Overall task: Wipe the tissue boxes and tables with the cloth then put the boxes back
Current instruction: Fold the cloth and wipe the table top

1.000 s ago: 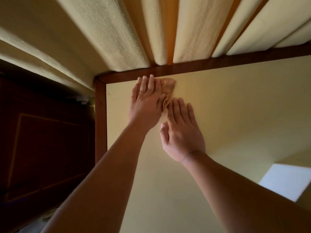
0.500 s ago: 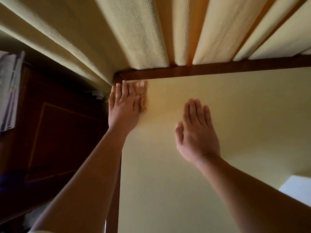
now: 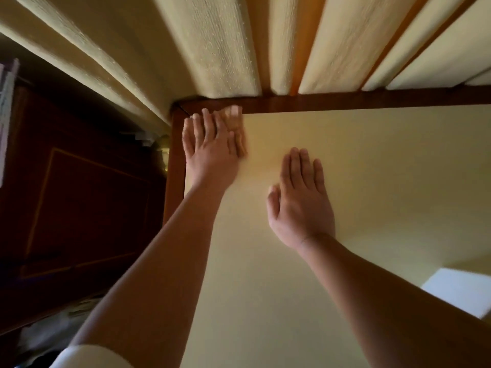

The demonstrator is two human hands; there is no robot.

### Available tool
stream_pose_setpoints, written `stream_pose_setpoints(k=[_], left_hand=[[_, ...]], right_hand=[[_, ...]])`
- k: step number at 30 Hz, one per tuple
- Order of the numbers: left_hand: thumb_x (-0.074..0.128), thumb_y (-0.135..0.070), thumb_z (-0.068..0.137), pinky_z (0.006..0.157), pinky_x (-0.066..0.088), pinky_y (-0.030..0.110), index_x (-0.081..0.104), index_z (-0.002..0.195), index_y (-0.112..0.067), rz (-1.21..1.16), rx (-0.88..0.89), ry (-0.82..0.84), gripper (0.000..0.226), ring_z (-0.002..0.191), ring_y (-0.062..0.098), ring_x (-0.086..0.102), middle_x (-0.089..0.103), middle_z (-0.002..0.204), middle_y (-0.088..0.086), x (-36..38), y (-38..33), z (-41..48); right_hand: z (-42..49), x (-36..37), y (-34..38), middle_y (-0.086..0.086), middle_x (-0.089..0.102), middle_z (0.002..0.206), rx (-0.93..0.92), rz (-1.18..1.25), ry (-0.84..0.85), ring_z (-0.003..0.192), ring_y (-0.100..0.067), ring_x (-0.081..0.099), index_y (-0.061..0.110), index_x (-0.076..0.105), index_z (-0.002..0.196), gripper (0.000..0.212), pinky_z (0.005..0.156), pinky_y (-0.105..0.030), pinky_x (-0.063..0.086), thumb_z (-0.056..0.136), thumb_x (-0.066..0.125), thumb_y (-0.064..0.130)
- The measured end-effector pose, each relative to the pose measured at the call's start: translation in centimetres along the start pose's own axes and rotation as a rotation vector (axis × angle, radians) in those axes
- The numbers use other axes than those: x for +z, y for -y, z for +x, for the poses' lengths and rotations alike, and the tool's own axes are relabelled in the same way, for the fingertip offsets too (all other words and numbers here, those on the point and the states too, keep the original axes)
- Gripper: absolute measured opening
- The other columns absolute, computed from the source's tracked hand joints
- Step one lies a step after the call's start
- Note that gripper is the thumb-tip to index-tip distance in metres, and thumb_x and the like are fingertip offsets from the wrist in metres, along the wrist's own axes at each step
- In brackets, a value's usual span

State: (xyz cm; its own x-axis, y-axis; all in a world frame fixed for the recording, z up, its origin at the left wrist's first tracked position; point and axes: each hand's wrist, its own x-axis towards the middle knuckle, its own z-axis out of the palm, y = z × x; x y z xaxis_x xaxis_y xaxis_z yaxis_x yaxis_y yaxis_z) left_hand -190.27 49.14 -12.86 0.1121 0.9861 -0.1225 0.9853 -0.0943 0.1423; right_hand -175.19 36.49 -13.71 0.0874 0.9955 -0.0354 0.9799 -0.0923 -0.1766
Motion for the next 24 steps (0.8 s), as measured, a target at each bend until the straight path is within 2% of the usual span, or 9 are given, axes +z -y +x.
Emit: stream_pose_setpoints(k=[5, 10, 13, 17, 19, 21, 22, 24], left_hand=[[0.015, -0.042, 0.109, 0.131, 0.001, 0.047, 0.022, 0.167, -0.014, -0.041, 0.235, 0.003, 0.065, 0.163, 0.028, 0.006, 0.014, 0.175, 0.011, 1.4, -3.8, -2.0], [0.021, -0.039, 0.113, 0.131, -0.004, 0.044, 0.015, 0.168, -0.015, -0.018, 0.245, 0.047, 0.060, 0.163, 0.025, -0.002, 0.008, 0.177, 0.007, 1.1, -3.3, -3.6], [0.017, -0.041, 0.113, 0.130, -0.008, 0.043, 0.009, 0.169, -0.016, -0.031, 0.237, 0.107, 0.061, 0.163, 0.023, -0.008, 0.001, 0.177, 0.006, 0.9, -3.5, -5.1], [0.023, -0.033, 0.111, 0.129, -0.010, 0.043, 0.003, 0.168, -0.010, -0.048, 0.220, 0.192, 0.064, 0.162, 0.026, -0.012, -0.004, 0.177, 0.008, 0.0, -3.9, -7.8], [0.021, -0.030, 0.106, 0.127, -0.015, 0.038, 0.004, 0.167, -0.006, -0.183, 0.211, 0.257, 0.068, 0.162, 0.028, -0.014, -0.005, 0.176, 0.012, -0.6, -3.7, -9.1], [0.018, -0.022, 0.104, 0.122, -0.021, 0.024, 0.005, 0.166, -0.002, -0.373, 0.217, 0.294, 0.066, 0.161, 0.029, -0.017, -0.006, 0.175, 0.015, -0.8, -3.2, -10.6], [0.020, -0.011, 0.107, 0.116, -0.024, 0.016, 0.006, 0.165, -0.001, -0.446, 0.219, 0.295, 0.061, 0.161, 0.029, -0.017, -0.005, 0.175, 0.017, -0.6, -2.7, -11.6], [0.025, 0.005, 0.103, 0.111, -0.025, 0.008, 0.010, 0.165, 0.001, -0.525, 0.236, 0.292, 0.064, 0.161, 0.028, -0.015, -0.003, 0.174, 0.017, -0.2, -1.8, -13.7]], right_hand=[[-0.1, -0.1, 0.0, -0.027, 0.025, 0.166, -0.008, -0.022, -0.008, 0.158, -0.037, 0.017, -0.006, 0.030, 0.157, 0.070, 0.129, -0.053, 0.011, 0.102, 0.030, 0.037], [-0.2, -0.1, -0.1, -0.024, 0.022, 0.168, -0.024, 0.005, -0.022, 0.158, -0.035, 0.016, -0.001, 0.023, 0.161, 0.072, 0.129, -0.053, 0.010, 0.103, 0.029, 0.041], [-0.2, -0.2, 0.0, -0.019, 0.017, 0.171, -0.083, 0.017, -0.050, 0.160, -0.031, 0.010, 0.002, 0.016, 0.163, 0.073, 0.129, -0.055, 0.009, 0.105, 0.034, 0.042], [-1.4, 0.1, -0.6, -0.010, 0.032, 0.167, -0.240, -0.004, -0.117, 0.158, -0.026, 0.023, 0.009, 0.035, 0.160, 0.062, 0.128, -0.056, 0.011, 0.104, 0.040, 0.036], [-2.6, 0.2, -0.9, -0.008, 0.046, 0.160, -0.285, 0.014, -0.155, 0.153, -0.024, 0.036, 0.012, 0.048, 0.154, 0.053, 0.128, -0.054, 0.014, 0.106, 0.040, 0.033], [-4.4, 0.3, -1.4, -0.011, 0.056, 0.151, -0.293, 0.056, -0.201, 0.145, -0.025, 0.048, 0.009, 0.059, 0.144, 0.046, 0.127, -0.055, 0.021, 0.104, 0.041, 0.025], [-5.6, 0.3, -1.6, -0.012, 0.059, 0.148, -0.293, 0.072, -0.215, 0.142, -0.027, 0.052, 0.007, 0.061, 0.140, 0.044, 0.126, -0.055, 0.024, 0.103, 0.043, 0.022], [-8.4, 0.1, -1.7, -0.014, 0.059, 0.147, -0.294, 0.064, -0.194, 0.141, -0.028, 0.053, 0.004, 0.062, 0.139, 0.044, 0.125, -0.055, 0.026, 0.102, 0.043, 0.020]])
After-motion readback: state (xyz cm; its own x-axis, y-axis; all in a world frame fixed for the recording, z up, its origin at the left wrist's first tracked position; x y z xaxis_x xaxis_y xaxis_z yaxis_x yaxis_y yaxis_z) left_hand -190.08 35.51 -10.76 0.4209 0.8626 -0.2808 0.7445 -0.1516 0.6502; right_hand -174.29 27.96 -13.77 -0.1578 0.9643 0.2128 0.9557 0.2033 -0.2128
